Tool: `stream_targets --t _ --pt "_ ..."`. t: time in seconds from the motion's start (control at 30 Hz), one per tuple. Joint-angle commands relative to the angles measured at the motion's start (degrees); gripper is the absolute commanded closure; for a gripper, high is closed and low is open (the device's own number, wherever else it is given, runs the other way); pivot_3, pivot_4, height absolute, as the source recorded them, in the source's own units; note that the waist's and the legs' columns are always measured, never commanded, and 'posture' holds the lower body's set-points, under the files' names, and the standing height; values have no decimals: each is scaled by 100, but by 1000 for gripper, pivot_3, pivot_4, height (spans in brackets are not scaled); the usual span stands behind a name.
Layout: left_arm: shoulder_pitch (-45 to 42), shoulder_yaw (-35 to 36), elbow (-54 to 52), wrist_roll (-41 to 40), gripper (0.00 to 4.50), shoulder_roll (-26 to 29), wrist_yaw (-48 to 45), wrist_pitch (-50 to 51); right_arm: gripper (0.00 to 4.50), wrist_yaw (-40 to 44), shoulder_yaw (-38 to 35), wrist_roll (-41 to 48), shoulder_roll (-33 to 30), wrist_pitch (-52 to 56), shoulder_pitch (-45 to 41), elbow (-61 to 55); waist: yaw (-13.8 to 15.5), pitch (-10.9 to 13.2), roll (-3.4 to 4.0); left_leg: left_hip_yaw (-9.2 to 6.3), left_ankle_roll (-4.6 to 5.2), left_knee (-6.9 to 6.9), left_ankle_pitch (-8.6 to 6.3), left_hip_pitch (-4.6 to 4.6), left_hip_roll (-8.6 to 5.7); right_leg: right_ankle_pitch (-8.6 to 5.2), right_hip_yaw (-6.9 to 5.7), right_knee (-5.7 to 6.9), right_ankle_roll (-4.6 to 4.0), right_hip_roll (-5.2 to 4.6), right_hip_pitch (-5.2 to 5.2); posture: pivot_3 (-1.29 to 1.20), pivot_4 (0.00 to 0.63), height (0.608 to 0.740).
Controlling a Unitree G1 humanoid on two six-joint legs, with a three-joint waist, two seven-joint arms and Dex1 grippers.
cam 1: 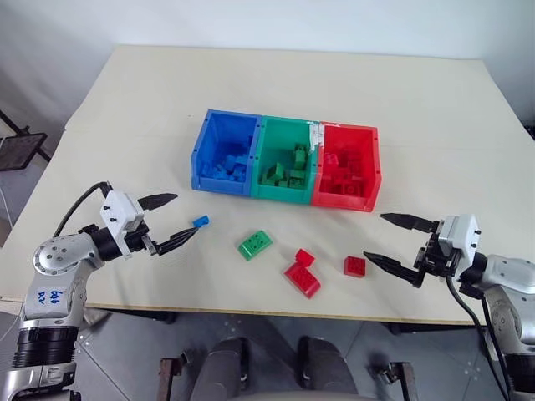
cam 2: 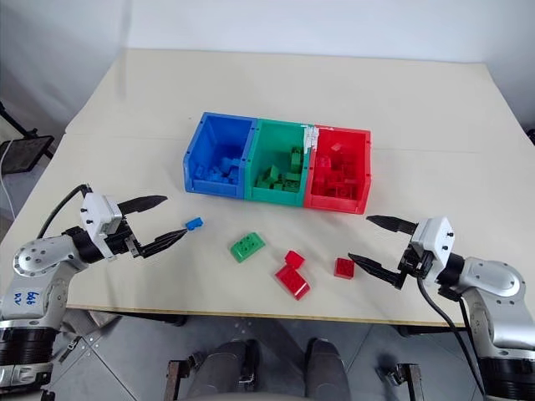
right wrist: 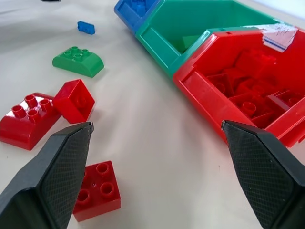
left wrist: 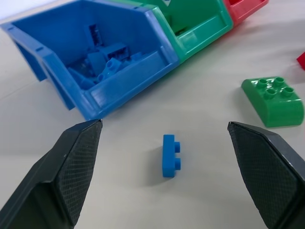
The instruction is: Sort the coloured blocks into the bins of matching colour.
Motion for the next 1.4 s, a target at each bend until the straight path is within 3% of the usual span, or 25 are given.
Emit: stream_targets --t 0.03,0.3,0.43,0.63,0.87,1.13,1.23,1.4 --pt "-85 -103 -145 113 19 117 -89 -18 0 -26 -209 76 -14 -152 65 -83 1 0 0 0 0 0 0 0 -1 0 0 0 0 0 0 0 150 740" --pt "-250 -887 -879 -61 19 -133 -492 470 0 49 -1124 205 -316 -189 982 -182 149 0 0 10 9 1 -7 -3 -2 2 -8 -5 3 -4 2 0 150 740" --pt "-370 -1630 -1505 -6 19 -330 -719 753 0 224 -1901 136 -539 -357 1662 137 165 0 2 11 9 4 -7 -3 -3 2 -9 -8 4 -4 5 0 150 740" --pt "-471 -1998 -1596 -38 19 -433 -926 878 0 440 -2019 26 -636 -564 1922 619 78 0 3 36 8 2 -7 7 8 0 0 -37 -1 4 9 0 150 740" --pt "-374 -1721 -1584 -51 19 -382 -981 750 0 587 -606 -140 -841 314 1163 -33 -9 0 5 48 5 13 -3 20 11 1 18 -20 -7 1 9 0 150 740" --pt "529 -848 -1625 -162 19 -16 -930 541 0 517 1043 -723 -775 1073 -266 -69 12 1 7 34 6 17 -10 9 15 1 7 -24 -9 -8 -1 0 150 740" --pt "841 -589 -1729 -189 0 78 -836 507 628 542 1466 -995 -681 1054 -627 195 2 1 7 34 6 16 -16 5 16 1 3 -34 -9 -11 -3 0 150 740" --pt "997 -470 -1930 -258 0 25 -746 520 2348 673 1683 -1107 -620 829 -949 484 39 1 7 24 7 20 -21 -3 16 1 -35 -36 -9 -16 1 0 150 740"
